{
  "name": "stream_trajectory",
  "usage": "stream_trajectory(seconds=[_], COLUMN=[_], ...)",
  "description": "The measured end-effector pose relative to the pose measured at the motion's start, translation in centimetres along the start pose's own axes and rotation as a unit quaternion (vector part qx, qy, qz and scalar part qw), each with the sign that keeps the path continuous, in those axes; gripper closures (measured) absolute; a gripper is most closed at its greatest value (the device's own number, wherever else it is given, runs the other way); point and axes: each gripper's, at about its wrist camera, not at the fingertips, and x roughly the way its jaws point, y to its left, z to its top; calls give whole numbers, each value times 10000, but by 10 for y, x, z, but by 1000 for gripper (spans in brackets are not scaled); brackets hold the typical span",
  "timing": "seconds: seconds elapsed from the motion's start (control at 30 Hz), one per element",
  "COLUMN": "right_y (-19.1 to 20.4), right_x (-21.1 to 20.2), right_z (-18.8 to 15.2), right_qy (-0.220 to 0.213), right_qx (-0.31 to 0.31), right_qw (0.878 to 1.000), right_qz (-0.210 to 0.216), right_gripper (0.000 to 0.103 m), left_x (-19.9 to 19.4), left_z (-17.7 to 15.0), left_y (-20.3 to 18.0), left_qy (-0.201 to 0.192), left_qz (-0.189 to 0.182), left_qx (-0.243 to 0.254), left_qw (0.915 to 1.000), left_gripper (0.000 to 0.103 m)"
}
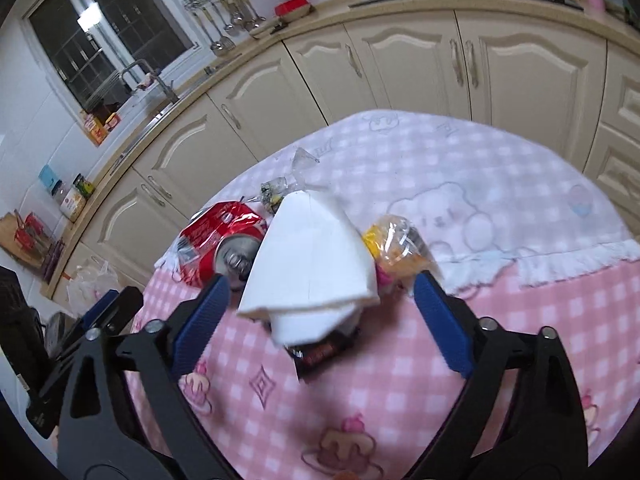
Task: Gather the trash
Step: 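Grasp the red crushed can with the left tool while the right tool grasps the white napkin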
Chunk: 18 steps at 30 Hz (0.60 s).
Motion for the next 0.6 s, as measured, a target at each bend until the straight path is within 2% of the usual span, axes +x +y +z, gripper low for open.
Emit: stream_trajectory(seconds=[0.1, 0.17, 0.23, 0.3, 0.33, 0.37, 0.43, 0.53, 0.6], right_y=[0, -3, -6, -6, -6, -6, -5, -3, -2], right_x=[7, 6, 5, 1, -1, -4, -9, -15, -19], right_z=[4, 6, 6, 4, 3, 2, -3, -11, -15], right_qy=[9, -15, 3, -11, -30, -51, -75, -55, -29], right_qx=[68, 109, 138, 58, 35, 34, -7, -123, -150], right_qw=[10000, 9999, 9999, 10000, 9999, 9999, 9998, 9996, 9996], right_qz=[-14, -37, 22, 64, 99, 142, 195, 237, 251], right_gripper=[37, 65, 70, 72, 74, 77, 78, 79, 79], left_x=[23, 37, 50, 58, 59, 61, 67, 71, 69], left_z=[7, 10, 8, 5, 5, 4, 1, -5, -7], left_y=[2, 2, 0, -3, -4, -6, -11, -18, -20], left_qy=[292, 465, 628, 714, 740, 780, 924, 995, 959], left_qz=[-159, -320, -541, -857, -969, -1062, -1087, -1313, -1292], left_qx=[-183, -335, -440, -563, -613, -636, -577, -534, -496], left_qw=[9993, 9978, 9956, 9922, 9906, 9892, 9881, 9849, 9857], left_gripper=[13, 13, 15, 27, 40, 67, 100, 103, 103])
